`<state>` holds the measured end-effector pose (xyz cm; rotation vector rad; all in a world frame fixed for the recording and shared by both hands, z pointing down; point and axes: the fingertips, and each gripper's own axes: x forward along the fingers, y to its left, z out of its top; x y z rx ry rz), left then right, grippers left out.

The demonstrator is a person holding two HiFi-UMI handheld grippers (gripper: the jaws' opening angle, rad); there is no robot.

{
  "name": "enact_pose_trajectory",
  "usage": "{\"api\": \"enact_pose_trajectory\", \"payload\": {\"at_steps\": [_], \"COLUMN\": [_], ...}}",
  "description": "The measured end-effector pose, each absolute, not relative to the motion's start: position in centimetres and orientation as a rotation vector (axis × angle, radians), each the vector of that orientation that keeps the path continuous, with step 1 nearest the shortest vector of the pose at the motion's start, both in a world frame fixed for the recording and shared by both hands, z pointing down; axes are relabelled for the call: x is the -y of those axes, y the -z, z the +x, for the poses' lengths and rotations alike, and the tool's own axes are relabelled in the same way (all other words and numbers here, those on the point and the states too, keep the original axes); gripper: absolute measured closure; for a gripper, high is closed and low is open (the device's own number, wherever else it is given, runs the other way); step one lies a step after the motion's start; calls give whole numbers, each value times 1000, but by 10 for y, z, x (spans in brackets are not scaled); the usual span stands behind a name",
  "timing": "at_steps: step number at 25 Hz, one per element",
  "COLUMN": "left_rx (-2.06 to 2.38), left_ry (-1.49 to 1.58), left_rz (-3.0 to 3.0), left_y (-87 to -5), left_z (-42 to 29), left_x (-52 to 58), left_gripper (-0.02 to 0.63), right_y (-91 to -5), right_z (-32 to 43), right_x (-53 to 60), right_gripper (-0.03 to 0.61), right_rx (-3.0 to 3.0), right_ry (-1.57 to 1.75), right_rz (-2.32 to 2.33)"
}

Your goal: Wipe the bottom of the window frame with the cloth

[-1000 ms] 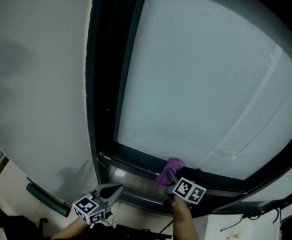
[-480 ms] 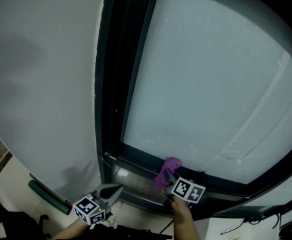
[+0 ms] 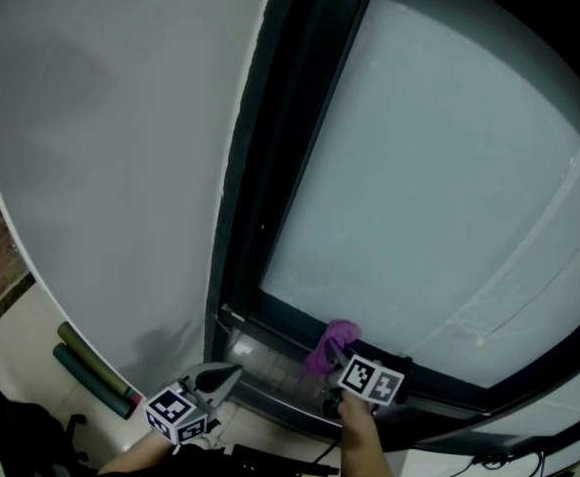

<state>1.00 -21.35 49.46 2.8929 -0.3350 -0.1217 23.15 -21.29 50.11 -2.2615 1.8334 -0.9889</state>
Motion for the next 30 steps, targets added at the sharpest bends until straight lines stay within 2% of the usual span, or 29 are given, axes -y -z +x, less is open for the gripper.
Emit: {"api": "enact_pose_trajectory", "payload": {"at_steps": [30], "left_rx": [626], "left_ry": [204], "left_rz": [2861], "left_y": [-493], "left_z": [-46], "left_x": [239], "left_gripper": [609], "right_y": [-502], "right_z": [164], "right_x": [295], "right_gripper": [489], "right_rx": [-2190], "right_ry": [1033], "right_rz": [-2164]}}
